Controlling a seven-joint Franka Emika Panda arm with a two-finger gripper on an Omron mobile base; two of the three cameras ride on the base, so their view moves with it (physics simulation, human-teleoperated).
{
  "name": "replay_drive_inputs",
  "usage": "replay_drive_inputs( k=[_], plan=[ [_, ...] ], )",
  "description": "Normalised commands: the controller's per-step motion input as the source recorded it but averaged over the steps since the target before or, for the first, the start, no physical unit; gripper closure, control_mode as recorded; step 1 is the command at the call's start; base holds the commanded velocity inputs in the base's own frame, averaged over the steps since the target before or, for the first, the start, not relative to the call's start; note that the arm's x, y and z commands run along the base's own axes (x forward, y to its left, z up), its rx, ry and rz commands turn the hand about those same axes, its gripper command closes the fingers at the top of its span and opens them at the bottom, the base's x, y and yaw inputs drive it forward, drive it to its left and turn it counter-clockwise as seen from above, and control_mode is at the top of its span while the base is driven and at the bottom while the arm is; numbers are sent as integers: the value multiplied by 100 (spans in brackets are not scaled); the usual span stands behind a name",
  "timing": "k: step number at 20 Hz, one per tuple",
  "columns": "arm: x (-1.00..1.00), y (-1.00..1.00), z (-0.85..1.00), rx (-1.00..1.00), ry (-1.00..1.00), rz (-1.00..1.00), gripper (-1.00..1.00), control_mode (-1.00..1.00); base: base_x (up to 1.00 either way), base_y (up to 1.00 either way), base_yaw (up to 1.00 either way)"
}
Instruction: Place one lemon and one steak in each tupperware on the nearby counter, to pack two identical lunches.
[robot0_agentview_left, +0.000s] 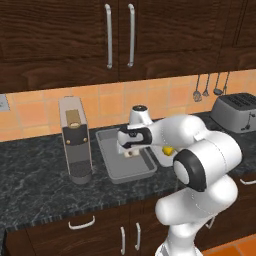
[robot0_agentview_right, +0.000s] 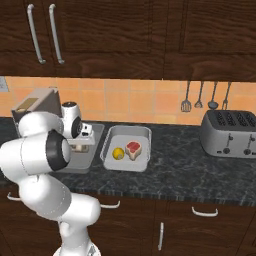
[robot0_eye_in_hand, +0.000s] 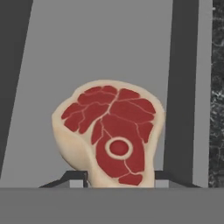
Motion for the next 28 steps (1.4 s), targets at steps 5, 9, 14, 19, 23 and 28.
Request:
replay_drive_inputs(
  k=[5, 9, 14, 19, 23, 28],
  plan=[
    [19, 0, 0, -3, -15, 0, 100, -100, 0, 0, 0],
    [36, 0, -26, 0, -3, 0, 100, -100, 0, 0, 0],
    [5, 0, -10, 0, 0, 0, -100, -100, 0, 0, 0],
    [-1, 0, 0, 0, 0, 0, -100, -100, 0, 0, 0],
    [0, 0, 0, 0, 0, 0, -100, -100, 0, 0, 0],
    [-49, -1, 42, 0, 0, 0, -100, -100, 0, 0, 0]
  ],
)
